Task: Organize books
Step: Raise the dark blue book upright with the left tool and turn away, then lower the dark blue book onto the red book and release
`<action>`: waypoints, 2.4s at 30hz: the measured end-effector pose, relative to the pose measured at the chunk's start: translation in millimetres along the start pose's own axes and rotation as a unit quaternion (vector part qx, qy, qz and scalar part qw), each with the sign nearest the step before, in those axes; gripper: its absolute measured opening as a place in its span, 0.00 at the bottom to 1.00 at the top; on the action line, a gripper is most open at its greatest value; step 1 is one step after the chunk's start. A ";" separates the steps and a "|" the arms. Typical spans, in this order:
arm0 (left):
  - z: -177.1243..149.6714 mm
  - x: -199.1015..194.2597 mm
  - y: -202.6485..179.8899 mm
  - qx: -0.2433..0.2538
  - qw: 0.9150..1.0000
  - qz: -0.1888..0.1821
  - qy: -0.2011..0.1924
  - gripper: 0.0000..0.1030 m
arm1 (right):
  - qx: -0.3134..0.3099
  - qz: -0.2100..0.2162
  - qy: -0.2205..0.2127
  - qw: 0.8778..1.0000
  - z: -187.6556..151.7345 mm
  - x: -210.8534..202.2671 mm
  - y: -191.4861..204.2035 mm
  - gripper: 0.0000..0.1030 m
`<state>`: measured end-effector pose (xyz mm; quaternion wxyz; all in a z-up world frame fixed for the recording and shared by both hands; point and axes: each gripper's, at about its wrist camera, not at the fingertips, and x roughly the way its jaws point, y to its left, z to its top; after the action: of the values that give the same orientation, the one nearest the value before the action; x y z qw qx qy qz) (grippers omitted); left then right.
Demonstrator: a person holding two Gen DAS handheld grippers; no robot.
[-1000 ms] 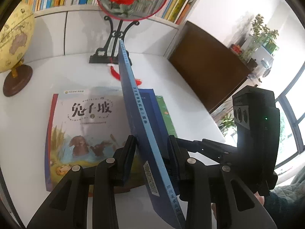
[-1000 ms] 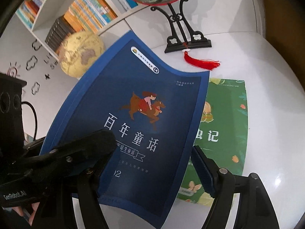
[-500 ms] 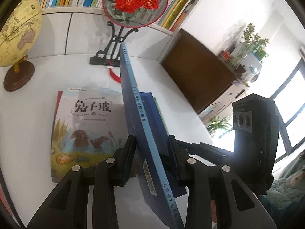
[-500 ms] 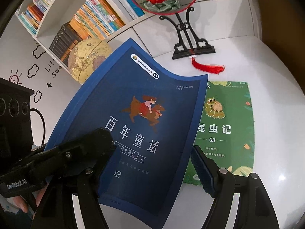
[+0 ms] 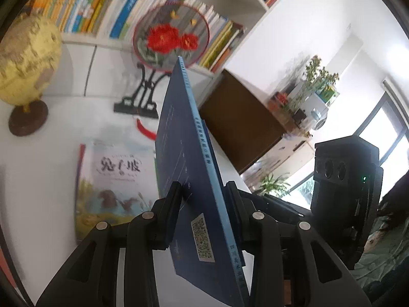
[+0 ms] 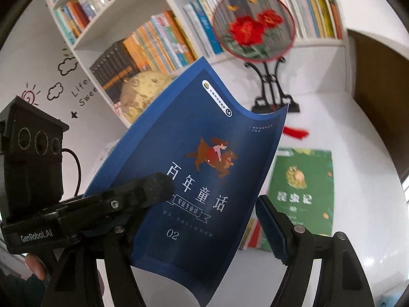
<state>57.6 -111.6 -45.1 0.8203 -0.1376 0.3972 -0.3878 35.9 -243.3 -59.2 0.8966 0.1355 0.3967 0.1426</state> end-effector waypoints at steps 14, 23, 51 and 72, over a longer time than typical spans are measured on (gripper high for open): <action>-6.6 -128.8 94.2 -0.045 0.993 0.078 -0.069 0.31 | -0.068 0.086 0.006 0.994 10.3 51.7 133.3 0.73; -43.2 -177.9 219.6 -0.134 0.982 0.115 -0.063 0.31 | -0.096 0.115 0.077 0.986 -16.7 158.0 217.5 0.73; -99.2 -197.8 335.3 -0.163 0.926 0.330 0.079 0.34 | -0.063 0.042 0.161 0.984 -55.6 279.8 255.2 0.73; -63.5 -167.8 231.0 -0.096 0.950 0.290 0.063 0.34 | -0.064 0.024 0.117 0.991 -27.7 206.2 234.0 0.73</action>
<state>66.8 171.5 -118.0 0.8537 -0.0699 0.5059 -0.1017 113.3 51.1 -132.6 0.8473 0.0694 0.4856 0.2037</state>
